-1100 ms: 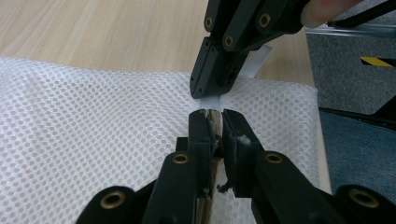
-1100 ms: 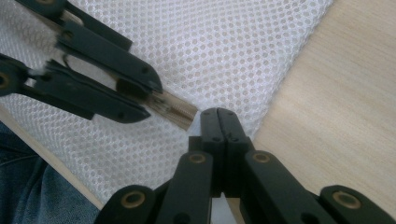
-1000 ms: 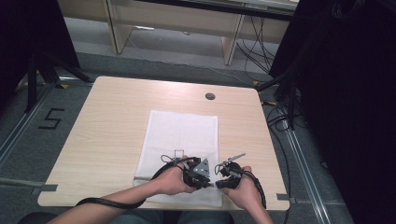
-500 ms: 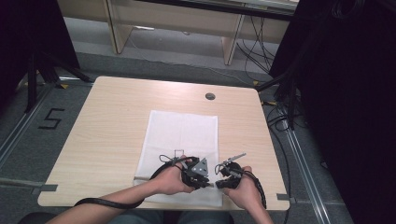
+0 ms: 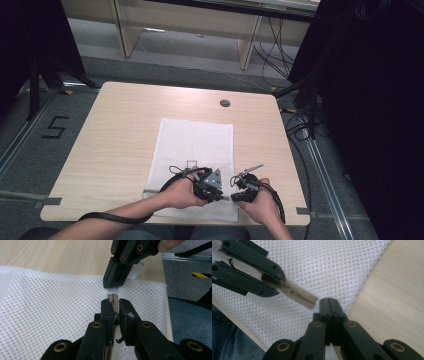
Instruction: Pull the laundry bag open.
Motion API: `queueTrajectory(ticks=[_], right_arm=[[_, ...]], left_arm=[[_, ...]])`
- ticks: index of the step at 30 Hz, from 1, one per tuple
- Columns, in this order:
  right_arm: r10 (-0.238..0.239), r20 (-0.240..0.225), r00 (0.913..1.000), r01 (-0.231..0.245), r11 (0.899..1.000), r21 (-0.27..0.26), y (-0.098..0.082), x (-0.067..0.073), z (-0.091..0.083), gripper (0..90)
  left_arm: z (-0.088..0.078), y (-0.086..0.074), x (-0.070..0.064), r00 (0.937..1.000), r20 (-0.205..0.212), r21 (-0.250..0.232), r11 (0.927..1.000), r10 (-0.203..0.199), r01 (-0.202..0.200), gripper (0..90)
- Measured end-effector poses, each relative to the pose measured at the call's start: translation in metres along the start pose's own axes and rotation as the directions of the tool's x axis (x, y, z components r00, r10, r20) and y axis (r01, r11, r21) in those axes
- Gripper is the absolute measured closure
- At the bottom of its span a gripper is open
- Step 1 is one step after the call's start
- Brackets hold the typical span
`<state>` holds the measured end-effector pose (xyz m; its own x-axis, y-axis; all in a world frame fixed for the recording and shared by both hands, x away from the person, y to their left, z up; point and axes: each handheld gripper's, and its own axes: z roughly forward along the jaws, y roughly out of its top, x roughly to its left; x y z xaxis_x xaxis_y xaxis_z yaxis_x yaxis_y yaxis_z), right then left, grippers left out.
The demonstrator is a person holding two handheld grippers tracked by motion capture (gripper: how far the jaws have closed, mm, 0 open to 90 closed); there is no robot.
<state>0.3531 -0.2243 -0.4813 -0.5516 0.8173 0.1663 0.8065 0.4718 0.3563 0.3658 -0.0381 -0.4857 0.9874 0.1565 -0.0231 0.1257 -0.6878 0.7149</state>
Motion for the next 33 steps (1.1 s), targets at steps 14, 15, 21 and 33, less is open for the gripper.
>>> queueTrajectory(ticks=[14,15,21,33], right_arm=[[-0.007,0.008,0.9999,0.007,1.0,-0.005,-0.0001,-0.0012,0.0,90.0],[-0.006,0.01,0.9999,0.006,1.0,-0.006,-0.0001,-0.0012,0.0001,90.0],[-0.009,0.007,0.9999,0.009,1.0,-0.005,-0.0002,-0.0014,0.0,90.0],[-0.017,0.006,0.9998,0.017,1.0,-0.008,-0.0001,-0.0019,0.0002,90.0]], left_arm=[[-0.0042,-0.0017,0.0004,1.0,-0.007,-0.009,1.0,-0.003,0.003,82.2],[-0.0043,-0.0017,0.0004,1.0,-0.008,-0.008,1.0,-0.002,0.002,82.2],[-0.0043,-0.0011,0.0001,1.0,-0.008,-0.006,1.0,0.001,-0.001,82.2],[-0.0083,-0.0025,0.0009,1.0,-0.007,-0.001,1.0,0.0,-0.001,82.2]])
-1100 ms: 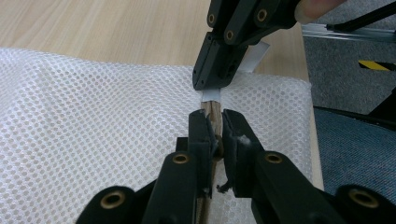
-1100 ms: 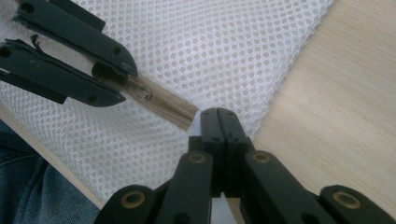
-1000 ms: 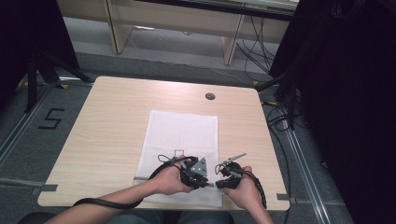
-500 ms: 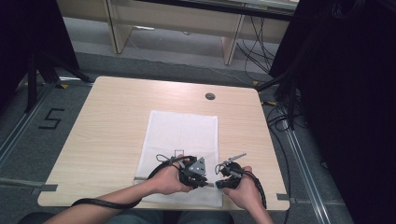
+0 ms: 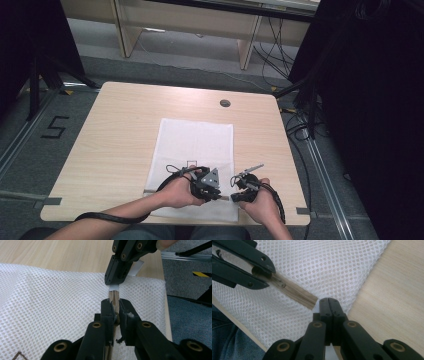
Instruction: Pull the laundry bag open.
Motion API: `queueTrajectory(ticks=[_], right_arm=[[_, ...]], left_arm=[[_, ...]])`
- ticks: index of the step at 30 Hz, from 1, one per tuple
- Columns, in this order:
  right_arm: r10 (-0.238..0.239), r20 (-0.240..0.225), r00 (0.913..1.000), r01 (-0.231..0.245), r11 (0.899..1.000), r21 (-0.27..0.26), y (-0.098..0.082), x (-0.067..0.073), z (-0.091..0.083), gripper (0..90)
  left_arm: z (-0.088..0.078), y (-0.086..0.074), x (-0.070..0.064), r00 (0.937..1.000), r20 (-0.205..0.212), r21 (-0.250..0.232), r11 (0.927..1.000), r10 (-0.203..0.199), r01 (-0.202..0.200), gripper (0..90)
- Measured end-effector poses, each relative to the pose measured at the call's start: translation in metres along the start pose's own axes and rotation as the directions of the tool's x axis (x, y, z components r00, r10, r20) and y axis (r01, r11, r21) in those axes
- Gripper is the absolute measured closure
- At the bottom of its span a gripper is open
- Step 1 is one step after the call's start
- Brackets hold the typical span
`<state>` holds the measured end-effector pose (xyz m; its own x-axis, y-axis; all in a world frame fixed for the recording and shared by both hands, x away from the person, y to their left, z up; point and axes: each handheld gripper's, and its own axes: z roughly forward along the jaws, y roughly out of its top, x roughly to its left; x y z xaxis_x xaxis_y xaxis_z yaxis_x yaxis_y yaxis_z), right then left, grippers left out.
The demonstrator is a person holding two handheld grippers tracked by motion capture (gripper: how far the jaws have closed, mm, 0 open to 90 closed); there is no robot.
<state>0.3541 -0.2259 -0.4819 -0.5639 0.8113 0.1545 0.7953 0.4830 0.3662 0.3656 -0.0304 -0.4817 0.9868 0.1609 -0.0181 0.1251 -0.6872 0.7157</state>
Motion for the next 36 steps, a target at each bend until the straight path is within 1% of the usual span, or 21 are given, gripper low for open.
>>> queueTrajectory(ticks=[5,14,15,18,19,21,22,24,25,26,27,28,30,31,32,36], right_arm=[[0.004,0.002,1.0,-0.004,1.0,-0.003,0.0,0.0,0.0002,90.0],[-0.007,-0.004,1.0,0.007,1.0,-0.004,-0.0003,-0.0008,-0.0003,90.0],[-0.007,-0.004,1.0,0.007,1.0,-0.004,-0.0002,-0.0008,-0.0003,90.0],[-0.006,-0.003,1.0,0.006,1.0,-0.004,-0.0003,-0.0009,-0.0002,90.0],[0.016,0.004,0.9999,-0.016,1.0,0.009,-0.0003,0.0003,-0.001,90.0],[0.016,0.003,0.9999,-0.016,1.0,0.01,-0.0002,0.0003,-0.001,90.0],[0.016,0.004,0.9999,-0.016,1.0,0.01,-0.0002,0.0003,-0.001,90.0],[0.016,0.003,0.9999,-0.016,1.0,0.009,-0.0003,0.0004,-0.0009,90.0],[-0.008,-0.004,1.0,0.008,1.0,-0.005,-0.0003,-0.0008,-0.0003,90.0],[-0.006,-0.003,1.0,0.006,1.0,-0.004,-0.0003,-0.0007,-0.0003,90.0],[-0.006,-0.003,1.0,0.006,1.0,-0.004,-0.0003,-0.0008,-0.0003,90.0],[-0.007,-0.003,1.0,0.007,1.0,-0.004,-0.0003,-0.001,-0.0003,90.0],[-0.004,-0.003,1.0,0.004,1.0,-0.006,-0.0004,-0.0009,-0.0003,90.0],[-0.003,0.003,1.0,0.003,1.0,-0.005,-0.0004,-0.001,-0.0002,90.0],[-0.007,-0.003,1.0,0.007,1.0,-0.004,-0.0004,-0.001,-0.0004,90.0],[-0.006,-0.003,1.0,0.006,1.0,-0.005,-0.0005,-0.001,-0.0002,90.0]], left_arm=[[-0.0002,0.0001,0.0001,1.0,0.001,0.0,1.0,0.002,-0.002,82.2],[-0.0007,-0.0002,-0.0004,1.0,-0.002,0.003,1.0,0.004,-0.004,82.2],[-0.0014,-0.0001,0.0002,0.9999,-0.003,0.004,0.9999,0.015,-0.015,82.2],[-0.0027,-0.0009,0.0001,1.0,-0.003,0.007,1.0,0.004,-0.004,82.2],[-0.0034,-0.0011,0.0004,1.0,-0.004,0.007,0.9999,0.007,-0.007,82.2],[-0.0038,-0.0011,0.0012,0.9999,-0.002,0.005,0.9998,0.017,-0.017,82.2],[-0.0033,-0.0015,-0.0001,1.0,-0.006,0.003,1.0,0.002,-0.002,82.2],[-0.0033,-0.0015,0.0,1.0,-0.004,0.001,1.0,0.003,-0.003,82.2],[-0.0034,-0.0015,0.0,1.0,-0.005,0.002,1.0,0.004,-0.004,82.2],[-0.0033,-0.0015,0.0,1.0,-0.004,0.002,1.0,0.004,-0.004,82.2],[-0.0035,-0.0013,0.0004,0.9999,-0.006,0.003,0.9999,0.015,-0.015,82.2],[-0.0033,-0.0016,-0.0002,1.0,-0.005,0.002,1.0,0.002,-0.002,82.2],[-0.0035,-0.0014,0.0002,0.9999,-0.006,0.003,0.9999,0.014,-0.014,82.2],[-0.0034,-0.0015,-0.0002,1.0,-0.005,0.003,1.0,0.006,-0.006,82.2],[-0.0036,-0.0012,0.0003,0.9998,-0.007,0.003,0.9998,0.018,-0.018,82.2],[-0.0037,-0.0013,-0.0001,0.9998,-0.007,0.006,0.9998,0.017,-0.017,82.2]])
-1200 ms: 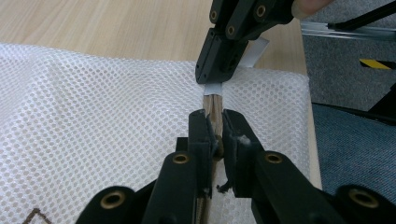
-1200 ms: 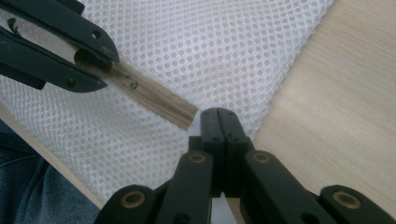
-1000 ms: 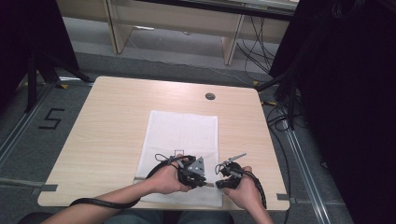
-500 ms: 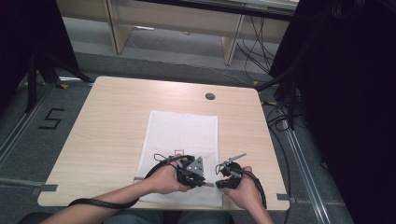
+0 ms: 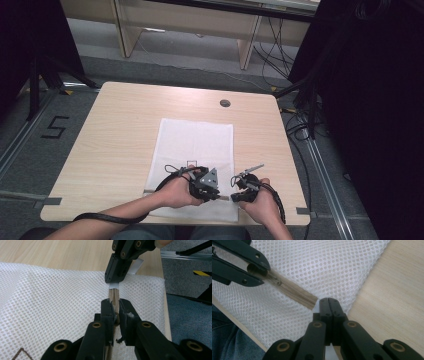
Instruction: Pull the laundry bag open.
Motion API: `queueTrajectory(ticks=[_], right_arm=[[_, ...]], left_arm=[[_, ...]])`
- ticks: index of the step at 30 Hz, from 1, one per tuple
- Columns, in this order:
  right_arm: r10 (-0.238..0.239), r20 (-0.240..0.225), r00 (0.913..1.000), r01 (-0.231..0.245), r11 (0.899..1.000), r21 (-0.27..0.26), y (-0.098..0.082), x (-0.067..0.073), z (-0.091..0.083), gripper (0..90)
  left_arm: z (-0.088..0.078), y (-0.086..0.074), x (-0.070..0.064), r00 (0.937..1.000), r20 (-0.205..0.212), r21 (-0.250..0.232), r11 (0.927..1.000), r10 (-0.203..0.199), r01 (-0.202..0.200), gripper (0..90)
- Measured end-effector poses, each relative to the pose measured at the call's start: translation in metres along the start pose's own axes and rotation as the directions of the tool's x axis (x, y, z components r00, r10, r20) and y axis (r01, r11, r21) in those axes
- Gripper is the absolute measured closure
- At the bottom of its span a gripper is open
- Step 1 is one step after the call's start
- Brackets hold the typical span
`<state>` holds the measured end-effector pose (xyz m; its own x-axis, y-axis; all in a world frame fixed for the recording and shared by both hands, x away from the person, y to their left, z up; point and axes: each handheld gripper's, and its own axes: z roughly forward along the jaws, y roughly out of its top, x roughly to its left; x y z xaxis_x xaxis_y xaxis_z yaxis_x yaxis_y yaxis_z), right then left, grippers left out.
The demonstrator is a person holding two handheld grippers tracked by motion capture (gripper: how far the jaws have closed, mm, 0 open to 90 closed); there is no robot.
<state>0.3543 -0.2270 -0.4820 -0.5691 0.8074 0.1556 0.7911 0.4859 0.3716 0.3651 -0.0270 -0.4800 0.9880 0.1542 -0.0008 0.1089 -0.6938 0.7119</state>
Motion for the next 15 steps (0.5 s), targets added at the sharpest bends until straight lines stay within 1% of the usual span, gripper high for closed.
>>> queueTrajectory(ticks=[1,2,6,8,11,13,15], right_arm=[[0.012,0.001,0.9999,-0.012,1.0,0.007,0.0,0.0007,-0.0003,90.0],[0.001,0.0,1.0,-0.001,1.0,0.001,0.0,0.0001,0.0,90.0],[0.002,0.001,1.0,-0.002,1.0,0.0,0.0002,0.0002,-0.0001,90.0],[-0.002,0.0,1.0,0.002,1.0,0.002,0.0003,0.0001,-0.0001,90.0],[-0.001,0.0,1.0,0.001,1.0,0.001,0.0002,0.0002,-0.0001,90.0],[0.025,0.008,0.9997,-0.025,1.0,0.013,0.0,0.0013,-0.0007,90.0],[0.022,0.007,0.9997,-0.022,1.0,0.014,0.0,0.0012,-0.0008,90.0]], left_arm=[[-0.0003,-0.0003,-0.0003,1.0,-0.001,0.002,1.0,-0.006,0.006,82.2],[-0.0008,-0.0006,-0.0001,0.9999,0.004,-0.002,0.9999,-0.014,0.014,82.2],[-0.0022,-0.002,0.0001,0.9999,0.001,-0.001,0.9999,-0.015,0.015,82.2],[-0.0024,-0.0019,0.0,0.9999,0.001,-0.002,0.9999,-0.014,0.014,82.2],[-0.0027,-0.0015,0.0004,1.0,-0.002,-0.002,1.0,-0.001,0.001,82.2],[-0.0027,-0.0019,-0.0002,0.9999,-0.001,-0.003,0.9999,-0.012,0.012,82.2],[-0.0028,-0.0022,-0.0001,0.9999,0.0,-0.002,0.9999,-0.013,0.013,82.2]])
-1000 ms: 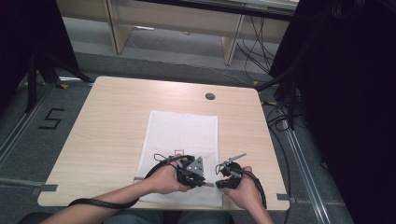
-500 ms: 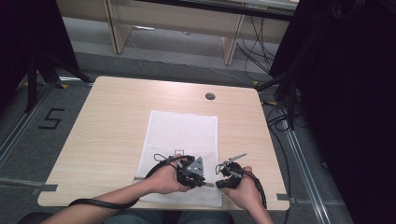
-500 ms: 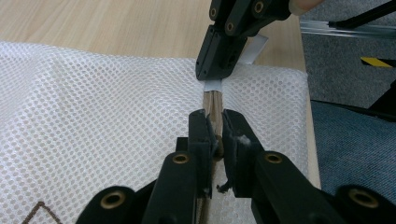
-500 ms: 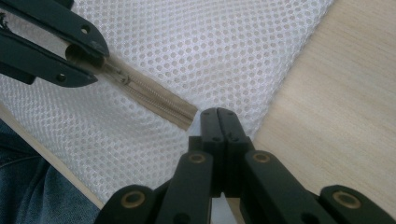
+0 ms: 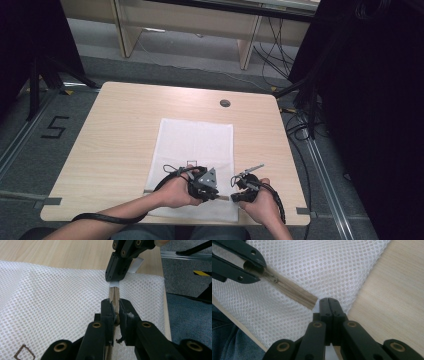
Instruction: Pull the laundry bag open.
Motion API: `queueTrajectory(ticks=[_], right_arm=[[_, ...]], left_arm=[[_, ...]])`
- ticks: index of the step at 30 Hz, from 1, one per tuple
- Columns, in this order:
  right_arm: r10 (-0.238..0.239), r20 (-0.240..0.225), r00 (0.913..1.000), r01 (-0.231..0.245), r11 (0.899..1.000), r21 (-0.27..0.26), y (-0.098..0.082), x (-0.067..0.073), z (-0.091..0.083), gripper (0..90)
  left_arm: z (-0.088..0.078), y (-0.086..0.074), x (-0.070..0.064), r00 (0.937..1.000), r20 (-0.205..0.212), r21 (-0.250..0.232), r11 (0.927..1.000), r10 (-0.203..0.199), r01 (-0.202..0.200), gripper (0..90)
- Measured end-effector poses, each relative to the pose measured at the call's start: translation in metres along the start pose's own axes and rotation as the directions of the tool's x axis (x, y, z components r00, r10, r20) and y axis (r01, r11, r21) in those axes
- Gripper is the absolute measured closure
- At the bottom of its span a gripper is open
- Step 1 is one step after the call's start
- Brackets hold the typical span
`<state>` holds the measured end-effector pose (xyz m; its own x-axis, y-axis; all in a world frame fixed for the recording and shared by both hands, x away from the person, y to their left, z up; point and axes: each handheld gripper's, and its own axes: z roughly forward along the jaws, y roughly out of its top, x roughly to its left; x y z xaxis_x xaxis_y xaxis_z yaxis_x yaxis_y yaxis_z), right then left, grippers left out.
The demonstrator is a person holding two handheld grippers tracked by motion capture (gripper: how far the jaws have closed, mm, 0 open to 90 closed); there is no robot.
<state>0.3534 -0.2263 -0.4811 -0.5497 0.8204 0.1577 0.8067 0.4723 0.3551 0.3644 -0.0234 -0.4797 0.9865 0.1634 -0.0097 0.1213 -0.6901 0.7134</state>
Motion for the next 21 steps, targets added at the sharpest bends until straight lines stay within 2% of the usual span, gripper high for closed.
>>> queueTrajectory(ticks=[3,4,5,7,15,16,21], right_arm=[[0.002,0.001,1.0,-0.002,1.0,-0.001,0.0,0.0,0.0001,90.0],[-0.022,0.009,0.9997,0.022,1.0,-0.007,0.0001,-0.0021,0.0011,90.0],[-0.004,0.016,0.9999,0.004,1.0,0.002,-0.0001,-0.0008,0.0003,90.0],[0.002,0.009,1.0,-0.002,1.0,-0.001,0.0002,-0.0001,0.0003,90.0],[0.003,0.001,1.0,-0.003,1.0,-0.001,0.0,0.0001,0.0001,90.0],[-0.018,-0.004,0.9998,0.018,1.0,-0.011,0.0001,-0.0014,0.0009,90.0],[-0.017,-0.004,0.9998,0.017,1.0,-0.01,0.0001,-0.0013,0.0008,90.0]], left_arm=[[-0.0012,-0.0004,0.0004,1.0,0.002,-0.002,1.0,-0.004,0.004,82.2],[-0.0015,-0.0007,0.0001,1.0,-0.002,-0.002,1.0,-0.002,0.002,82.2],[-0.0021,-0.0006,0.0007,1.0,-0.003,-0.002,1.0,0.008,-0.008,82.2],[-0.0026,-0.0006,0.0006,1.0,-0.005,0.001,1.0,0.005,-0.005,82.2],[-0.0033,-0.0012,0.0005,1.0,0.002,0.003,1.0,0.004,-0.004,82.2],[-0.0034,-0.0013,0.0007,1.0,0.003,0.006,1.0,0.007,-0.007,82.2],[-0.0056,-0.002,0.0012,0.9999,-0.002,0.002,0.9999,0.012,-0.012,82.2]])
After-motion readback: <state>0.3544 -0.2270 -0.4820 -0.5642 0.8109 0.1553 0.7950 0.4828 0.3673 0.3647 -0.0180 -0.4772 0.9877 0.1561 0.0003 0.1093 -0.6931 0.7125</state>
